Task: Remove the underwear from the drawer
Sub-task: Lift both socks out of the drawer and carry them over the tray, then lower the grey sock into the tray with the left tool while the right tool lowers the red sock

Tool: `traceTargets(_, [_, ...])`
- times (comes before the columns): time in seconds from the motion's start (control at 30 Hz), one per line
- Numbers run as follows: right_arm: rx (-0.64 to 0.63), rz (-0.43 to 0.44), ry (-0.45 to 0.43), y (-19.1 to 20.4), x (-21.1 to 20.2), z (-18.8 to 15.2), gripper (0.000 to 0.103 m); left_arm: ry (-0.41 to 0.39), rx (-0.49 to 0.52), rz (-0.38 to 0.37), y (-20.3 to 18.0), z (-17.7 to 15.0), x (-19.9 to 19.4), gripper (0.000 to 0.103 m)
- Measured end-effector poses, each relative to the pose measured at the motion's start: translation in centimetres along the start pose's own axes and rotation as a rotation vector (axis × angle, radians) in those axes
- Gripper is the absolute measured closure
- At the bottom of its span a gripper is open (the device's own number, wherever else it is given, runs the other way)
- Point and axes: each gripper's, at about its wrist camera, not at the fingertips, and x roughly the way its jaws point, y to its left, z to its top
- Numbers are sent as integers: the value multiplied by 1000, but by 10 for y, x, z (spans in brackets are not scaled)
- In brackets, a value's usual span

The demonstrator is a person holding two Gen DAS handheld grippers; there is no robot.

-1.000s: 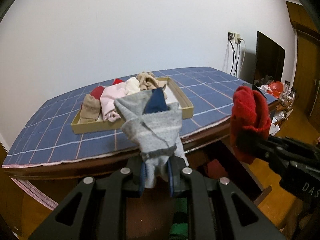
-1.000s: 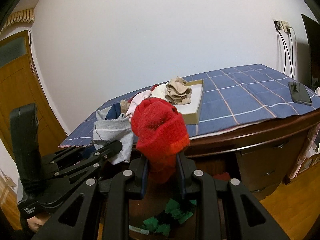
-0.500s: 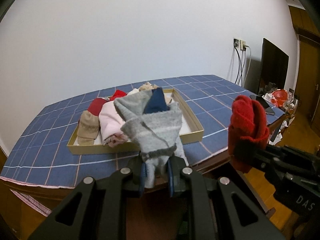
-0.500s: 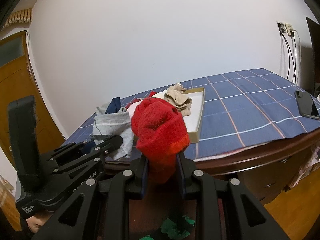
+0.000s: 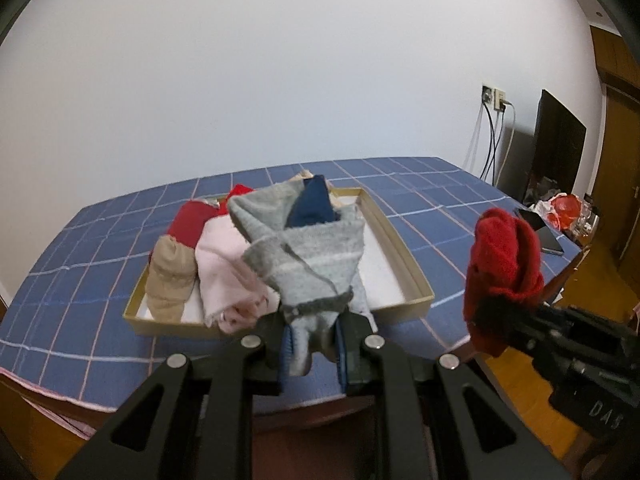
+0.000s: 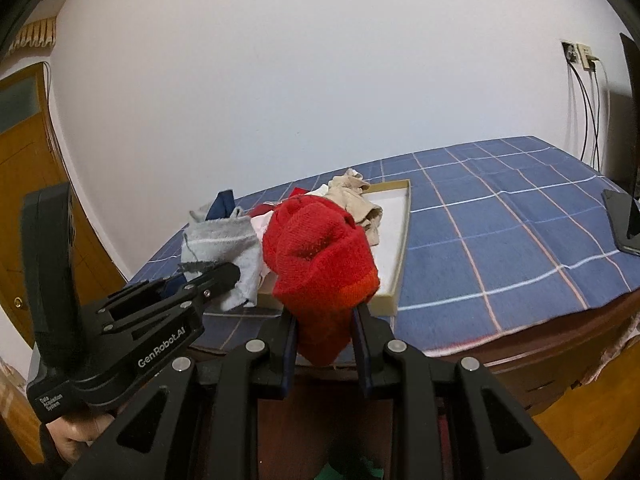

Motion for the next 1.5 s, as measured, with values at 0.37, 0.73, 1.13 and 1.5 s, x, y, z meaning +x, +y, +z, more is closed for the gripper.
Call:
traceTargets(0.37, [3, 13, -1, 1, 9, 9, 76, 3, 3, -7, -2, 8, 15, 88])
traceTargets(0.73, [19, 11, 9, -6, 19, 15, 76, 21, 4, -17, -5, 13, 26, 88])
traceTargets(1.13, [36, 7, 14, -13, 22, 25, 76, 39, 3, -28, -11, 23, 39, 88])
traceTargets(1.5, [52, 5, 22, -16, 30, 37, 76, 68, 4, -33, -16, 28, 51, 88])
